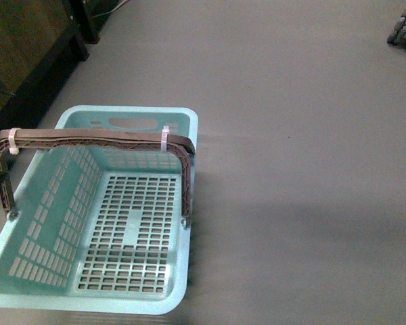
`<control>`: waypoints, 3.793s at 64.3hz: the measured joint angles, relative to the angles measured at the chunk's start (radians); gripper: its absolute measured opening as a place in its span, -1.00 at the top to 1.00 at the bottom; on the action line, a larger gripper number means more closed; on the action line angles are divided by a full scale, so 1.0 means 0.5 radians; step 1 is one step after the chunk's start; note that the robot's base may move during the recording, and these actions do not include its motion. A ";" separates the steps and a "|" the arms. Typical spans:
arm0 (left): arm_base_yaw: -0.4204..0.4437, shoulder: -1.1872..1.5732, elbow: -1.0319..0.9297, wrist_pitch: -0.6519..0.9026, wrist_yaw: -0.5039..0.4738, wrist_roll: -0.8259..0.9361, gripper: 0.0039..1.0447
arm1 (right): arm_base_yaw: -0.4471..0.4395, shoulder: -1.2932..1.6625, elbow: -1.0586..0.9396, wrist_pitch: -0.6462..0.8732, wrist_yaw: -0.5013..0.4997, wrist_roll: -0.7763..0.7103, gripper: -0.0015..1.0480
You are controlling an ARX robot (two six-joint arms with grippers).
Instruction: Pick mango and avocado into basket
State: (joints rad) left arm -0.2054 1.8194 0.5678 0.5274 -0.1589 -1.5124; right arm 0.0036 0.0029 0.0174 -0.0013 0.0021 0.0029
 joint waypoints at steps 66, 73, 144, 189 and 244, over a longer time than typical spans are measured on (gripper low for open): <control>-0.163 0.811 0.753 -0.166 -0.053 -0.261 0.71 | -0.001 0.000 0.000 0.000 0.001 0.000 -0.83; -0.163 0.758 0.704 -0.178 -0.057 -0.275 0.71 | 0.000 0.000 0.000 0.000 0.000 0.000 -0.83; -0.343 -1.917 0.307 -1.754 -0.633 -0.532 0.72 | 0.000 0.000 0.000 0.000 0.000 0.000 -0.83; -0.413 -2.004 0.342 -1.815 -0.672 -0.502 0.72 | 0.000 0.000 0.000 -0.001 0.000 0.000 -0.83; -0.413 -2.003 0.346 -1.818 -0.677 -0.501 0.72 | -0.001 0.000 0.000 -0.001 -0.001 -0.001 -0.83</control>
State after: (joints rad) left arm -0.4118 0.8181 0.7406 -0.3817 -0.4973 -1.7630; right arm 0.0032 0.0029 0.0174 -0.0017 0.0017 0.0025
